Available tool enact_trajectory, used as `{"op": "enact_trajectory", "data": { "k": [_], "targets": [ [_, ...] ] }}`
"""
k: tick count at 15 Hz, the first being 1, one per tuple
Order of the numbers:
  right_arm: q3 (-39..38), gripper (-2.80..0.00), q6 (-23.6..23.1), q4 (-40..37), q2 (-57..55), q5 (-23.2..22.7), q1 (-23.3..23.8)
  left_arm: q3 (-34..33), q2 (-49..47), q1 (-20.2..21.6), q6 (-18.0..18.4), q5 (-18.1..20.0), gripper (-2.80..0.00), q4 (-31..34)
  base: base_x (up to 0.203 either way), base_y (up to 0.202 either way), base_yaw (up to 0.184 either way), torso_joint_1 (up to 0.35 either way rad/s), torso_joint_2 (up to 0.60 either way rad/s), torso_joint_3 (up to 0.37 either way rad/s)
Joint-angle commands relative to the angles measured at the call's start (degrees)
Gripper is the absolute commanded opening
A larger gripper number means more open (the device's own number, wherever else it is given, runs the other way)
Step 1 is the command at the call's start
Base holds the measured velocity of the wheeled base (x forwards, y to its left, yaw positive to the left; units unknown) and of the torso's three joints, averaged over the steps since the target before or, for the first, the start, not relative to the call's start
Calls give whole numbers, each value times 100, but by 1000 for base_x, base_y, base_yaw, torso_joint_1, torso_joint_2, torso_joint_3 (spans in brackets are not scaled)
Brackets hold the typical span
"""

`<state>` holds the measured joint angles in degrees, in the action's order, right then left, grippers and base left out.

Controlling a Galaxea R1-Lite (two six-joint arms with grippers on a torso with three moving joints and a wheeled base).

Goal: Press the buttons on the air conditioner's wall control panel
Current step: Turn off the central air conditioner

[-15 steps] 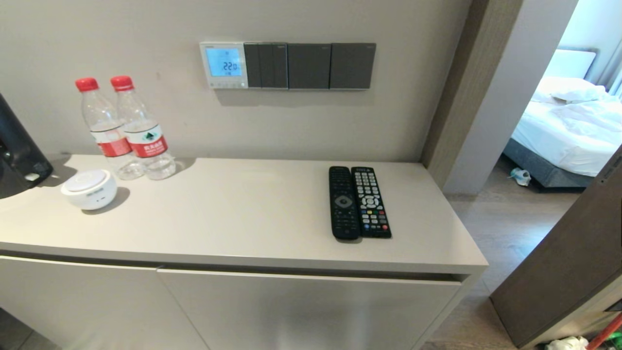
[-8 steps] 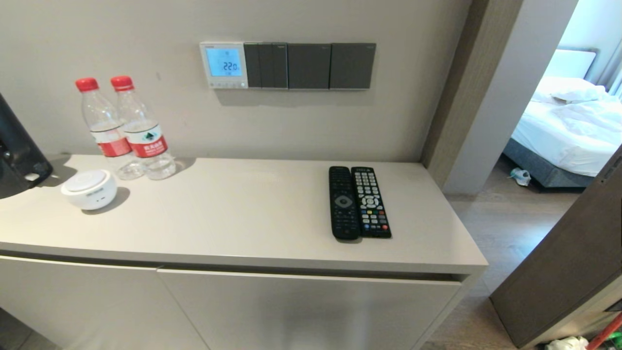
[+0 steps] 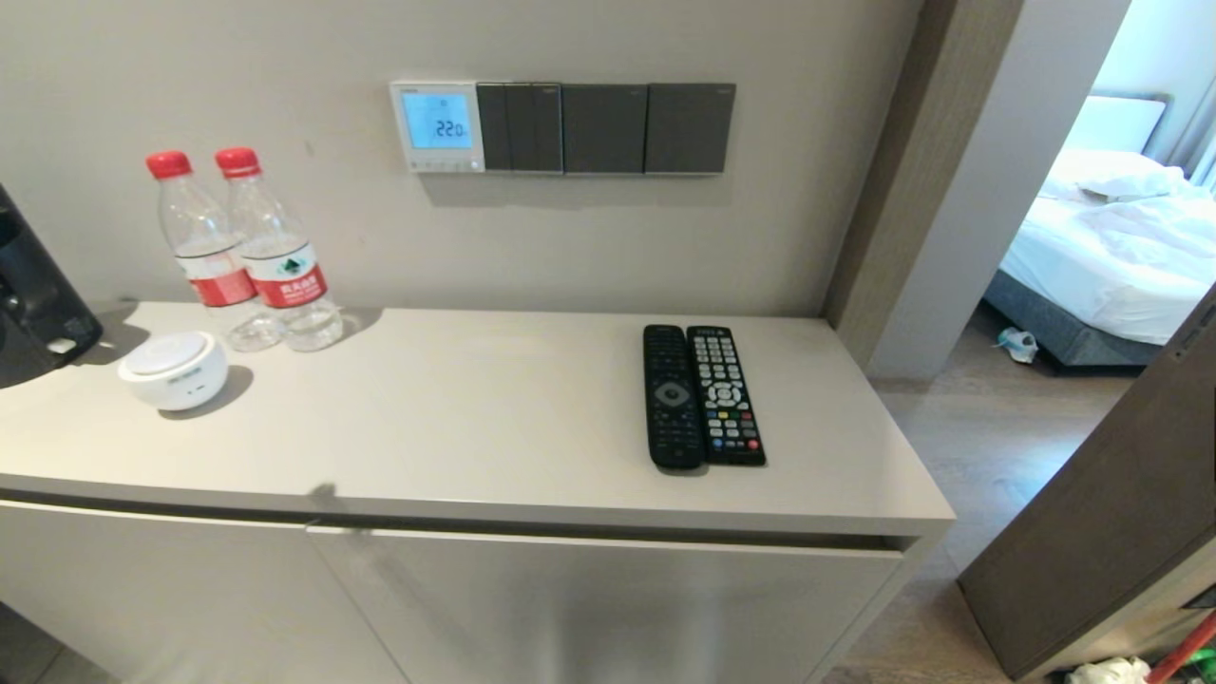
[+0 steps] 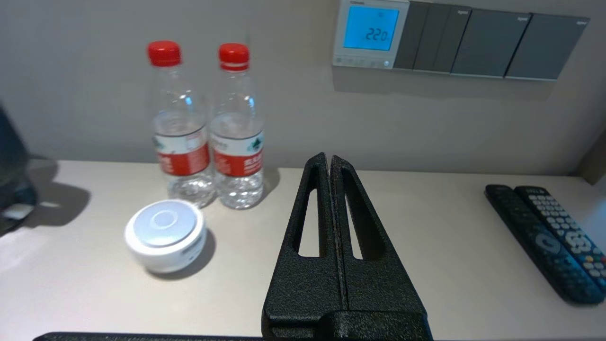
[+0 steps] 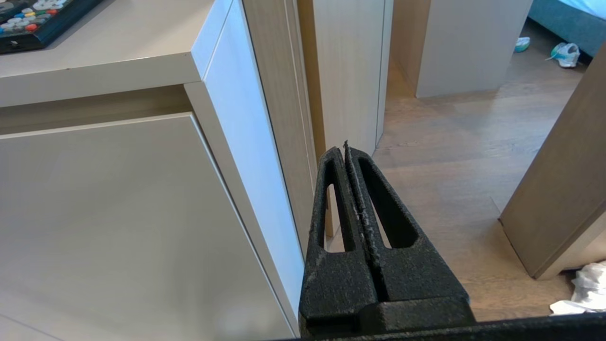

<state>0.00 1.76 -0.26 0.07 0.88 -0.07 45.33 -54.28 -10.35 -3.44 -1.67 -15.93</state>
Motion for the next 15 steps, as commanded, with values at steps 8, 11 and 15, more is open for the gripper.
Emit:
{"op": "enact_trajectory", "data": {
  "k": [8, 11, 15],
  "targets": [
    [0, -280, 0, 0, 10, 0, -1, 1532, -3303, -1755, 50, -1629, -280, -1226, 0, 0, 0, 0, 0, 0],
    [0, -280, 9, 0, 10, 0, -1, 2117, -3856, -1821, 56, -1648, -280, -1394, 0, 0, 0, 0, 0, 0],
    [0, -280, 3, 0, 10, 0, -1, 2826, -4610, -1830, 71, -1621, -280, -1413, 0, 0, 0, 0, 0, 0]
  ]
}}
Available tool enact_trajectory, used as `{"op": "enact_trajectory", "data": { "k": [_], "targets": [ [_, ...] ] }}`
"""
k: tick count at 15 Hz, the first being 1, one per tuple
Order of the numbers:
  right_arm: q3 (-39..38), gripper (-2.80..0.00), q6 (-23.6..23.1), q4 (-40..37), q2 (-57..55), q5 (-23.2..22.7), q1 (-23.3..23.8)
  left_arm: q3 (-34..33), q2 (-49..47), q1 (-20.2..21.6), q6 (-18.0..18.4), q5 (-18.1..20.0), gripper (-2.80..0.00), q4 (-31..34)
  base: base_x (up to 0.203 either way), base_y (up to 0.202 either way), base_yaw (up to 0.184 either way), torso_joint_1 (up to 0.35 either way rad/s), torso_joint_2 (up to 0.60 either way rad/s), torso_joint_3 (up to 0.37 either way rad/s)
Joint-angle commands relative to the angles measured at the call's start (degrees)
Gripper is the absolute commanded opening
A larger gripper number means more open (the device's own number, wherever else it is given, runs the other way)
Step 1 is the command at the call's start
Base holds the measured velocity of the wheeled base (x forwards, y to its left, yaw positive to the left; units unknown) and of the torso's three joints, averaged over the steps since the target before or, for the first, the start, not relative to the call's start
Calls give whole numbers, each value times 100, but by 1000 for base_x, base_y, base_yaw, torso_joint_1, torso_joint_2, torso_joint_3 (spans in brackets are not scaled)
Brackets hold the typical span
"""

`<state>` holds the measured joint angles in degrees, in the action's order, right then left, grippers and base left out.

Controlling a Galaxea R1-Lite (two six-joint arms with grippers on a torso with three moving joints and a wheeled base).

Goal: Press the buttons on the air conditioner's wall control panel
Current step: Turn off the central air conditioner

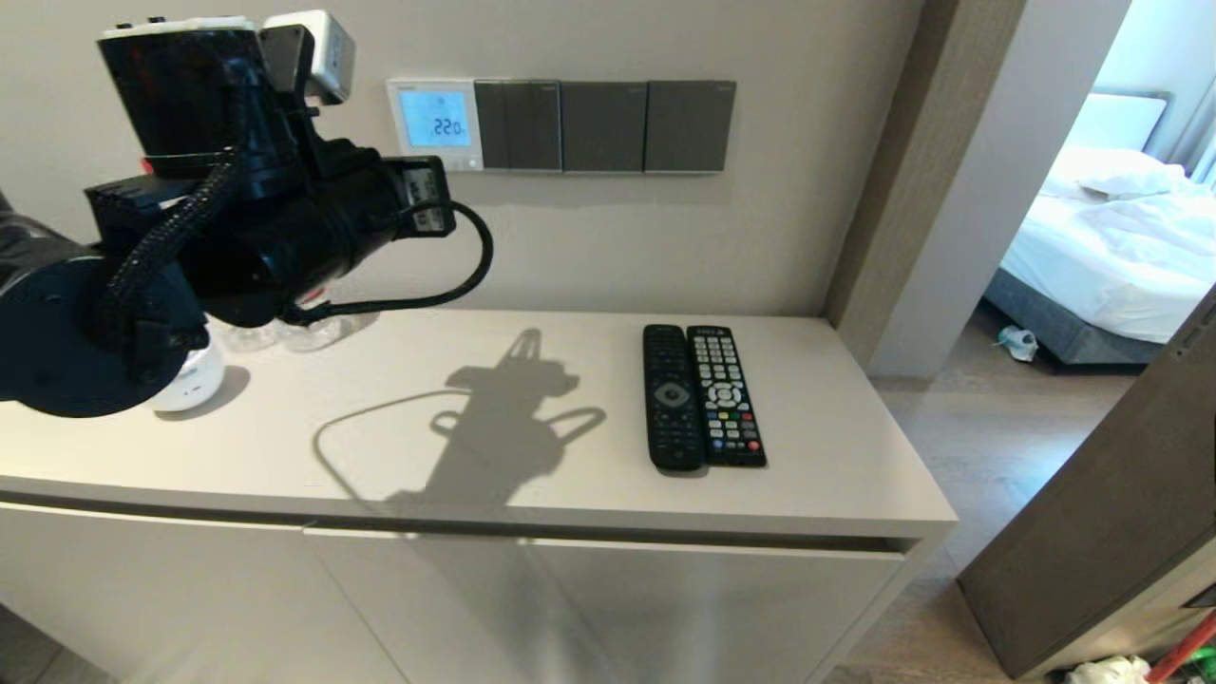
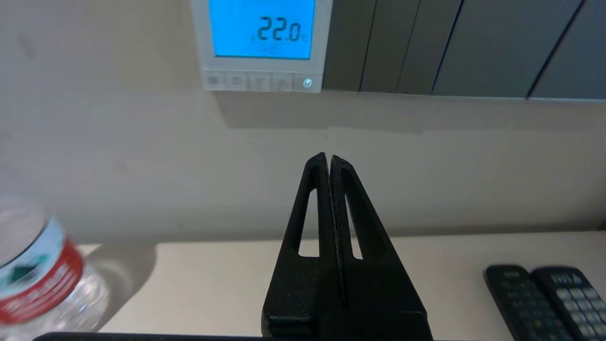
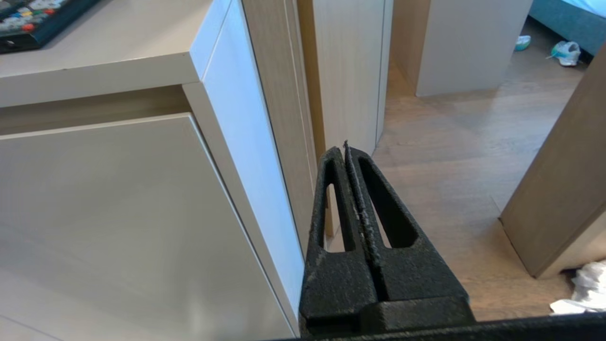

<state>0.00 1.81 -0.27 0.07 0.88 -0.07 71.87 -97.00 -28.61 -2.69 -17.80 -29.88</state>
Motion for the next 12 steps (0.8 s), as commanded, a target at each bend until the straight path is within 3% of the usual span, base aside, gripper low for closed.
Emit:
{"op": "enact_trajectory", "data": {
  "k": [1, 6, 12],
  "targets": [
    [0, -280, 3, 0, 10, 0, -1, 383, -488, -4, -4, 4, -280, -14, 0, 0, 0, 0, 0, 0],
    [0, -280, -3, 0, 10, 0, -1, 1239, -1132, 41, 5, 104, -280, 48, 0, 0, 0, 0, 0, 0],
    [0, -280, -3, 0, 10, -2, -9, 1708, -1530, 216, 104, 207, -280, 52, 0, 0, 0, 0, 0, 0]
  ]
}}
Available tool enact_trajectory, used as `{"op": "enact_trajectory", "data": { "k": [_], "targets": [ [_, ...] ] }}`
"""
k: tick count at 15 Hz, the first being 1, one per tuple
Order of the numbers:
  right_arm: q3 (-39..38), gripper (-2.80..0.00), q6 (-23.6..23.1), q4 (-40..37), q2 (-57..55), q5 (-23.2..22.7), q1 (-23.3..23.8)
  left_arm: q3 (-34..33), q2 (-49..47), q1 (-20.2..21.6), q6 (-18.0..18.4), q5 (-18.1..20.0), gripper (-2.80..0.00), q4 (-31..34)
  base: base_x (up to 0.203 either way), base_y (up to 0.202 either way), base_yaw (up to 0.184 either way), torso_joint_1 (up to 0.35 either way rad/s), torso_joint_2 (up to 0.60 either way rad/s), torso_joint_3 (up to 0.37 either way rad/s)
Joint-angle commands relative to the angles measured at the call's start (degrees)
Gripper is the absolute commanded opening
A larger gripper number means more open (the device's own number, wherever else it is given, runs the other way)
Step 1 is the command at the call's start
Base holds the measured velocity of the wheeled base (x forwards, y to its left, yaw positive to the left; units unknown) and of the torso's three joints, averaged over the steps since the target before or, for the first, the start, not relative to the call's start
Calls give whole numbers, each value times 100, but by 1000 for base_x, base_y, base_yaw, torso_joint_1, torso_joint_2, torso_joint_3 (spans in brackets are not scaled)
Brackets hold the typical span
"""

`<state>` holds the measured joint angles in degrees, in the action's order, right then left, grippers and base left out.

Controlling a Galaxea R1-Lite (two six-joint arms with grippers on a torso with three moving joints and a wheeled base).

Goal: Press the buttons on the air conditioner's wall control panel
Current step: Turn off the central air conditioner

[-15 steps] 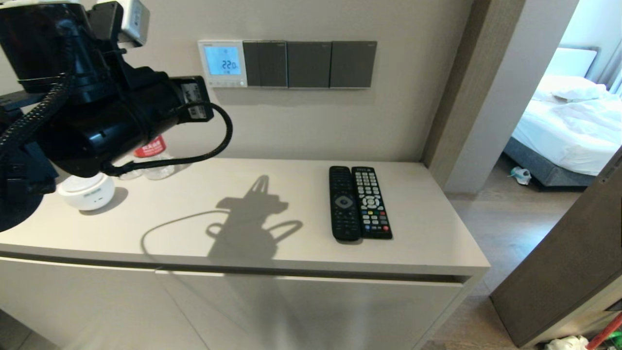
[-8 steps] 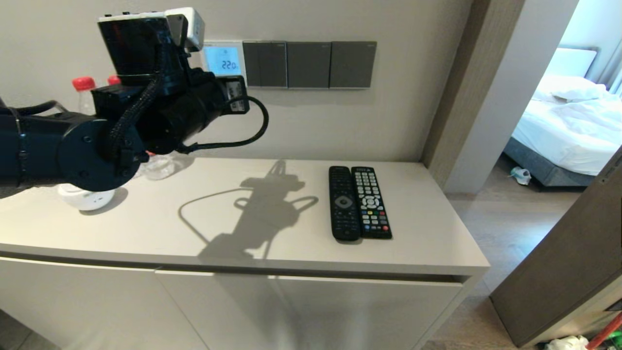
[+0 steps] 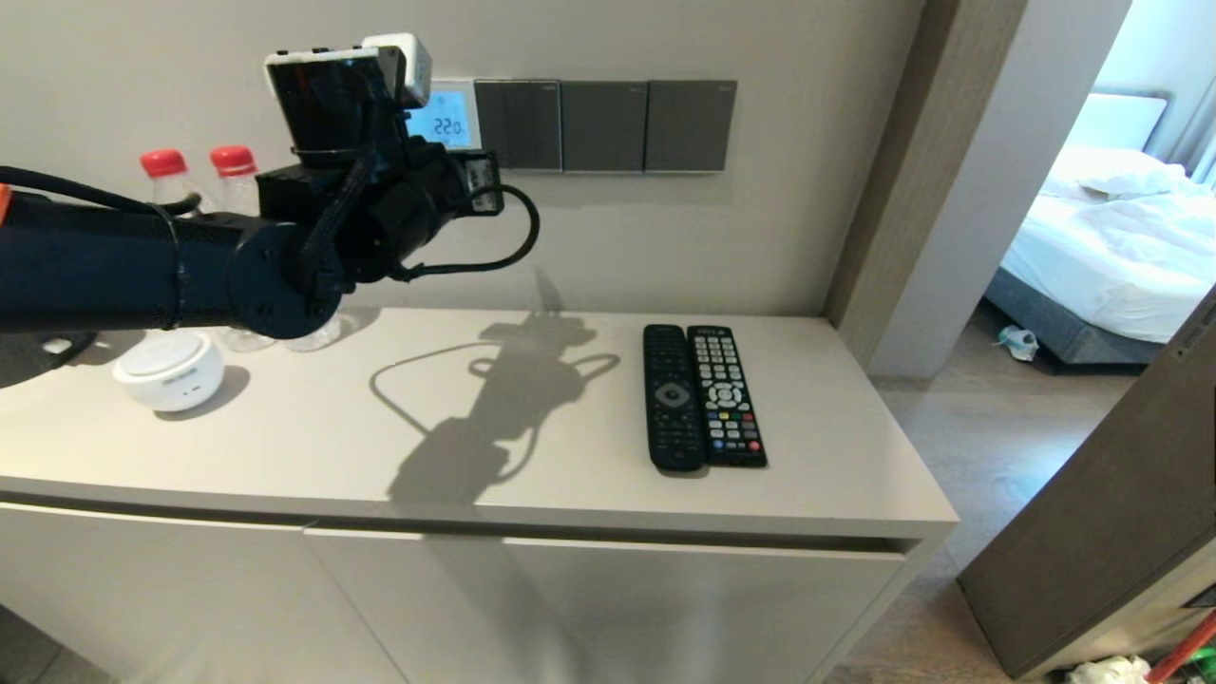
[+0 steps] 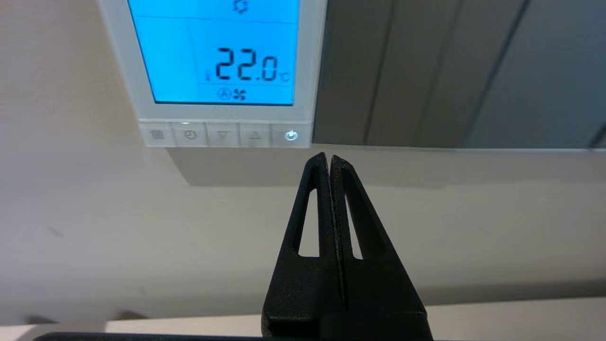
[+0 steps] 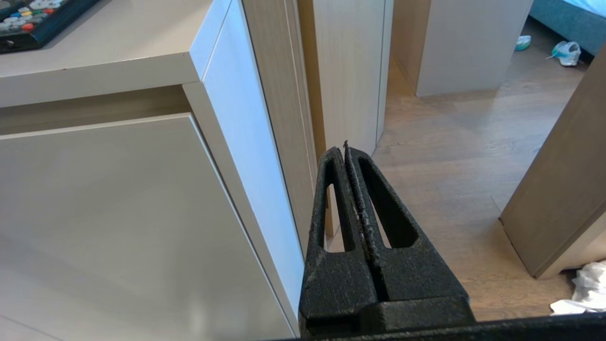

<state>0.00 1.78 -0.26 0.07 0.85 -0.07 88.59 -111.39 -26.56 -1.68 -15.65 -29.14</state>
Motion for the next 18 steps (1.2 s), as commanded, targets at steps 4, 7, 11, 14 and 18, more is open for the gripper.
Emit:
{"op": "enact_trajectory", "data": {
  "k": [4, 7, 11, 14, 18],
  "targets": [
    [0, -280, -2, -1, 10, 3, -1, 130, -214, 63, 19, 1, -280, -13, 0, 0, 0, 0, 0, 0],
    [0, -280, 1, -1, 10, -1, -1, 266, -326, 83, 27, 1, -280, -12, 0, 0, 0, 0, 0, 0],
    [0, -280, 6, -1, 10, 3, -1, 483, -447, 185, 35, 1, -280, 13, 0, 0, 0, 0, 0, 0],
    [0, -280, -2, -1, 10, -5, -1, 624, -551, 239, 45, 1, -280, 64, 0, 0, 0, 0, 0, 0],
    [0, -280, 7, -1, 10, 0, -1, 699, -623, 274, 45, 1, -280, 83, 0, 0, 0, 0, 0, 0]
  ]
}}
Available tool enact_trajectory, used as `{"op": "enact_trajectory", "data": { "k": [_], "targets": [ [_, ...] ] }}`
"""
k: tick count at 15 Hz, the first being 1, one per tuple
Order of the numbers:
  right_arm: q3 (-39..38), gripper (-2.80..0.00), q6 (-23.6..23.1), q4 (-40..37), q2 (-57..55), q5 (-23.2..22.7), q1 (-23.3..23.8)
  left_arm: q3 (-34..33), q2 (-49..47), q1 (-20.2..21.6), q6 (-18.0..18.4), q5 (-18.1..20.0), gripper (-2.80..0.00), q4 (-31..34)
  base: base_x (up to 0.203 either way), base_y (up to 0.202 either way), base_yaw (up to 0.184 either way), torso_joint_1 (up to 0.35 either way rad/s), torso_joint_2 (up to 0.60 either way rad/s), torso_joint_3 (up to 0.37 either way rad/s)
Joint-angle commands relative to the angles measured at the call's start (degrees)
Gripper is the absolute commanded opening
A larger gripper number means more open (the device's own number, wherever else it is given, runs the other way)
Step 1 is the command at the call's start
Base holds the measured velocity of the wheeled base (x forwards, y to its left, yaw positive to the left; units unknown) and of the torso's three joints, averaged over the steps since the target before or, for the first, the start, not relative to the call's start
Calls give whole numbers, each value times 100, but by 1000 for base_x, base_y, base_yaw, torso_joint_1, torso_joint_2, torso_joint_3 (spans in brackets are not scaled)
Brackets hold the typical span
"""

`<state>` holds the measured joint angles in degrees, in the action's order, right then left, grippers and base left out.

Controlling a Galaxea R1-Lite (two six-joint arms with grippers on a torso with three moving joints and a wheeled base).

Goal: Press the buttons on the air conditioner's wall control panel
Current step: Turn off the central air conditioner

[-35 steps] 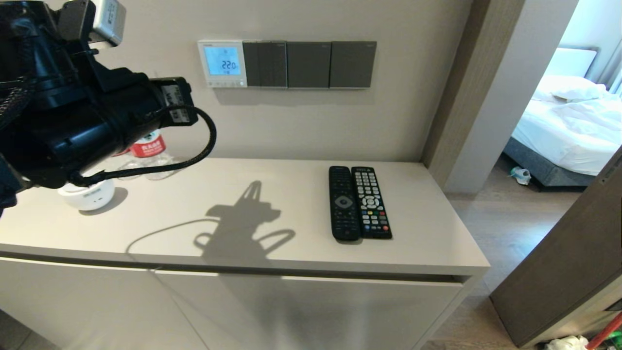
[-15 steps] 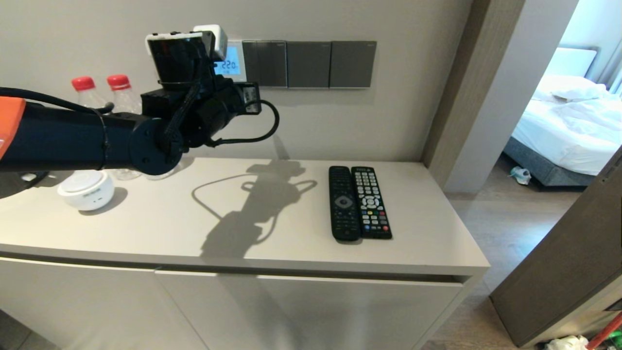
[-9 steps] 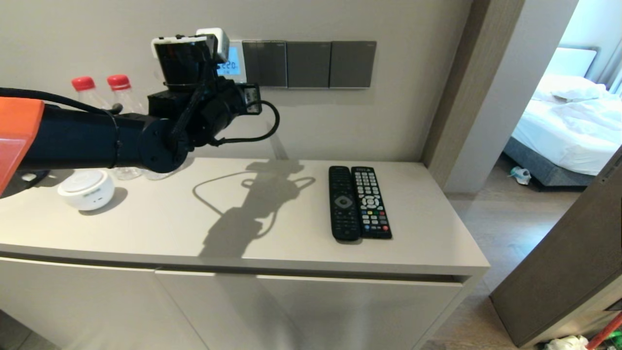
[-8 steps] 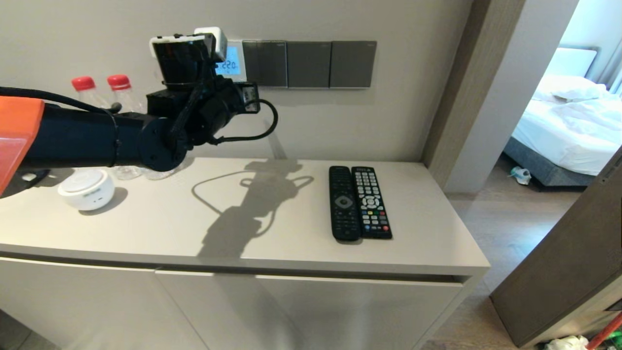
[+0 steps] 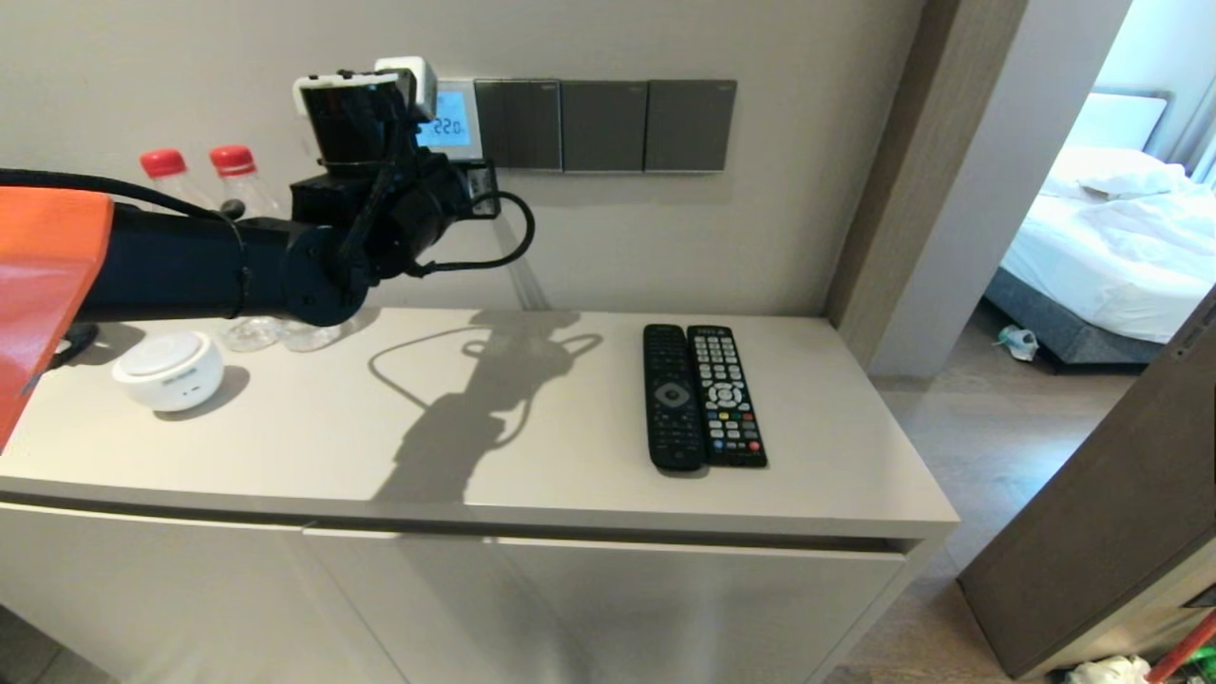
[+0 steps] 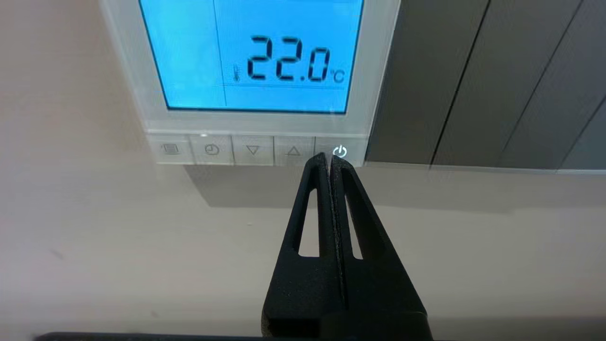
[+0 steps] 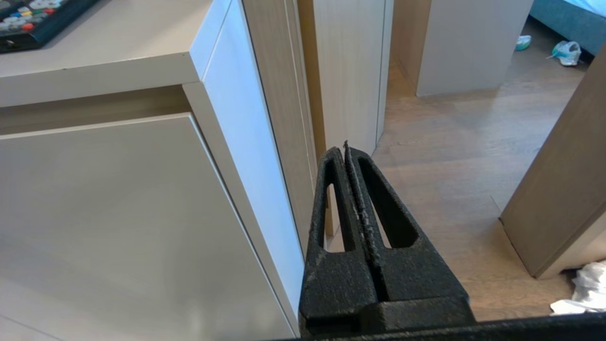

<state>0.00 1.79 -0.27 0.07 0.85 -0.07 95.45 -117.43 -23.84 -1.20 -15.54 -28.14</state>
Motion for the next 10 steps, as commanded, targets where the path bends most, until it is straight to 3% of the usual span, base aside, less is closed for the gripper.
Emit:
{"op": "enact_trajectory", "data": {
  "k": [1, 10],
  "targets": [
    [0, -280, -3, 0, 10, -6, -1, 67, -76, 13, -3, -9, -280, -16, 0, 0, 0, 0, 0, 0],
    [0, -280, 5, 0, 10, 3, -1, 103, -102, 82, -9, -7, -280, 6, 0, 0, 0, 0, 0, 0]
  ]
}}
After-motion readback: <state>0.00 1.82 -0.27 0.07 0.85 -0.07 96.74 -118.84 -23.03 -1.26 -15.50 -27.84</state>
